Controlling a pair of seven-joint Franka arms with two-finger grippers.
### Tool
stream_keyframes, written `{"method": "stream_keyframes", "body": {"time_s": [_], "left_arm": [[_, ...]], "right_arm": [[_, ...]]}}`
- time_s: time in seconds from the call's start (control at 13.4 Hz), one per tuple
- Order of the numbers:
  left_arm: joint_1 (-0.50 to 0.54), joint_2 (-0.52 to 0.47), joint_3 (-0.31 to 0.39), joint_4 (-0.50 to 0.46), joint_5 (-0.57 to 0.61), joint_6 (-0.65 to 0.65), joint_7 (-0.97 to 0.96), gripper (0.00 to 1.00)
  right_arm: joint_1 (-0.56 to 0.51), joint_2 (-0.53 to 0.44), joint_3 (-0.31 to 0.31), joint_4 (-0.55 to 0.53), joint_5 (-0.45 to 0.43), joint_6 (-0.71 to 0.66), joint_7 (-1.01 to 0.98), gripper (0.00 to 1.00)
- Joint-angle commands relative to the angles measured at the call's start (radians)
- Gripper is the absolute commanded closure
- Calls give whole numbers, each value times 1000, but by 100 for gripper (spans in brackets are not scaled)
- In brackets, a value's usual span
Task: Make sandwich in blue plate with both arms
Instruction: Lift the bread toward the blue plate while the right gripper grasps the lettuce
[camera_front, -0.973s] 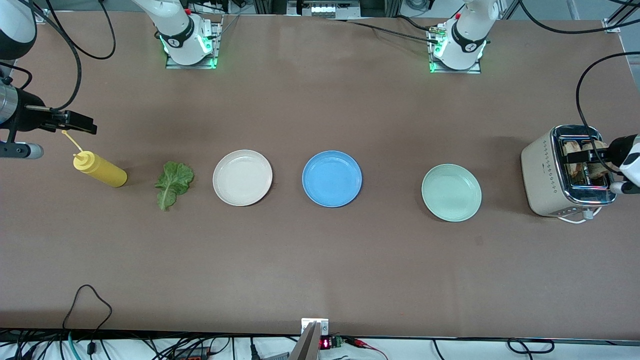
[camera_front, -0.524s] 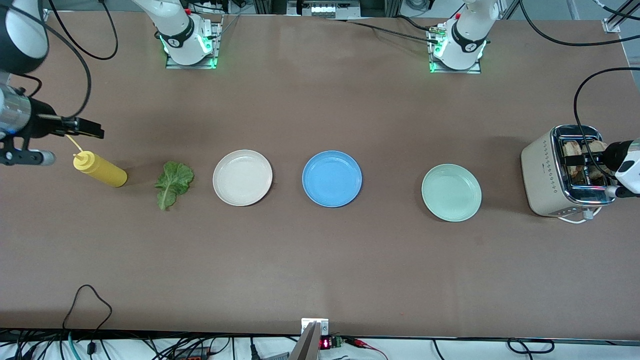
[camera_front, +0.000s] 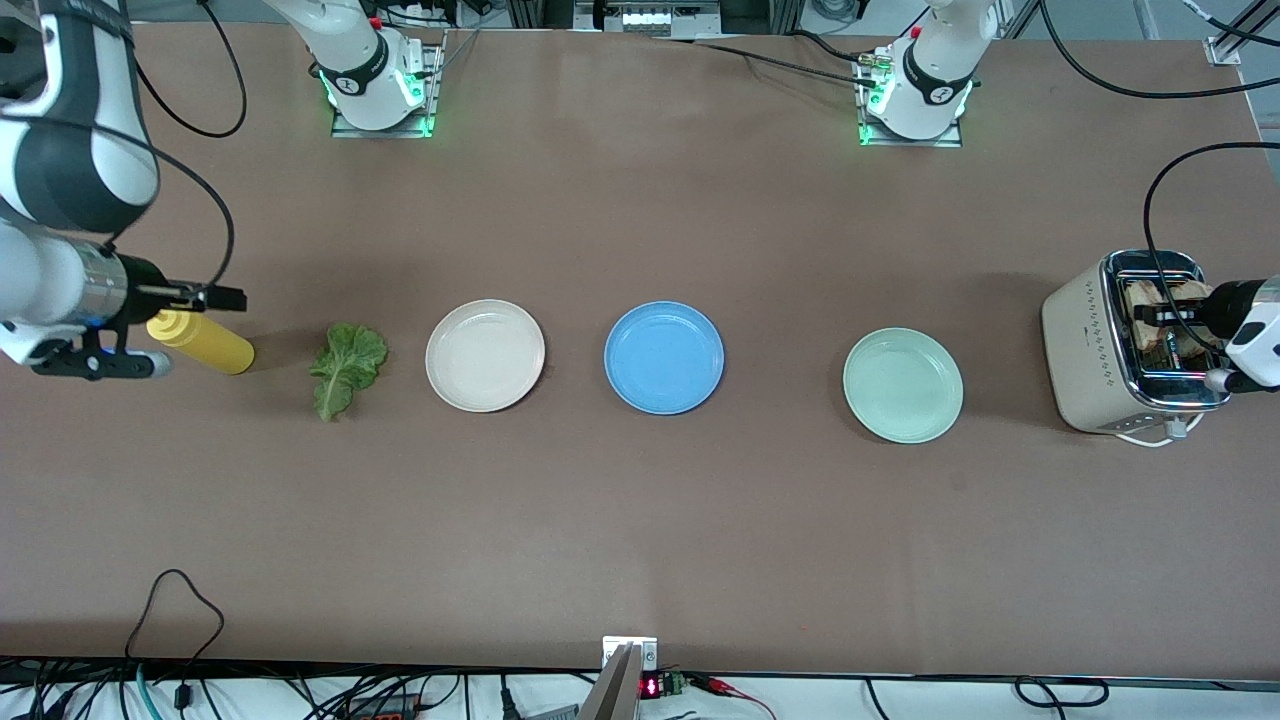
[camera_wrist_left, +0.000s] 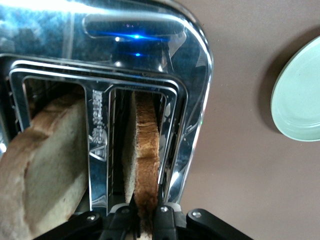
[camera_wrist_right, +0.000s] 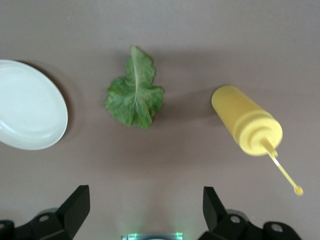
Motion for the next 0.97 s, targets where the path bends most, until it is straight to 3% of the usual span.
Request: {"method": "stream_keyframes", "body": {"time_s": [0.0,0.3,0.45,0.67,0.9], "left_arm": [[2,-55,-10,72,30,-104,43,100],[-27,-58,-56,319,16,-389,78,100],[-44,-58,-182,356,4,-483,51,100],[-66,-23,-347,321,-136,-473,-114,100],[-202,40,-364,292,-273,-331,-279,100]], "right_arm": [[0,75,6,-10,-3,94,14,0],[4,91,6,-204,-3,397,14,0],[4,97,6,-280,-3,523,16,0],[22,144,7,-325,-3,657,94,0],[39,193,7,-326,-3,729,97,0]]}}
